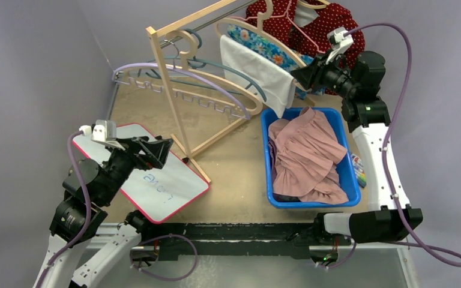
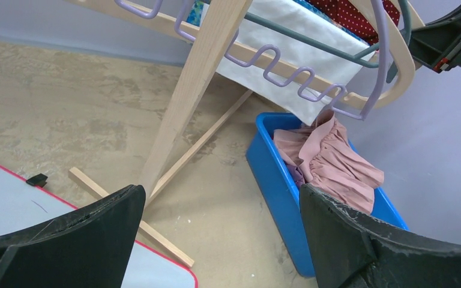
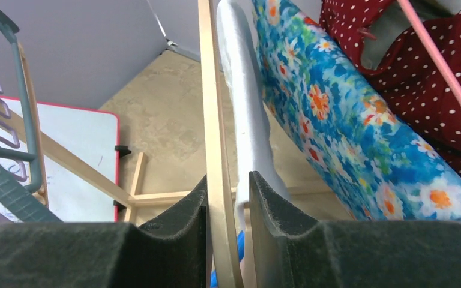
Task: Remove the skirt from the hanger
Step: Pick up the hanger from the clothesline.
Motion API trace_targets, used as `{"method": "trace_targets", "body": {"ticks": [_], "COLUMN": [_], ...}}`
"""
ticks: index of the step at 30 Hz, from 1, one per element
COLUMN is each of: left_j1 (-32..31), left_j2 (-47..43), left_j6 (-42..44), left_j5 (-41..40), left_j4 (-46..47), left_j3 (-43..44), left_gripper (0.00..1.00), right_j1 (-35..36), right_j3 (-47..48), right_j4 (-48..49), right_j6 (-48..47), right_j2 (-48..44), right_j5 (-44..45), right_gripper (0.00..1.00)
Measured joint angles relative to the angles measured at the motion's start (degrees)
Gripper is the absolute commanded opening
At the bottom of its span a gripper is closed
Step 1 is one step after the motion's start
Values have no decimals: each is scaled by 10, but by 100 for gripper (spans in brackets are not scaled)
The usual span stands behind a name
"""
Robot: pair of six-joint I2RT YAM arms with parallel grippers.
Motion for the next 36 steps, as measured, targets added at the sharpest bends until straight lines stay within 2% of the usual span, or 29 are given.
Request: {"method": "trace_targets", "body": {"ticks": [7, 9, 11, 12, 22, 36], "left_j1": [0, 0, 0, 0, 0, 0], "left_j2": [0, 0, 1, 1, 7, 15], "left_j6": [-2, -2, -3, -3, -14, -46], "left_j5": [2, 2, 3, 3, 6, 16], "left_j4": [1, 2, 2, 2, 7, 35], "left_j3": [-4, -7, -8, -9, -9, -27], "left_gripper": [100, 100, 100, 100, 100, 100], "right_j1": [0, 0, 1, 1, 2, 3], "right_j3": [-7, -7, -7, -8, -80, -247], "right_j4": [33, 41, 48, 52, 148, 436], "right_j6": [22, 28, 32, 35, 103, 389], "right_j2": [22, 28, 32, 33, 7, -45], "right_j5": [-20, -22, -22, -24, -43, -97], "right_gripper": [26, 16, 2, 0, 0, 0]}}
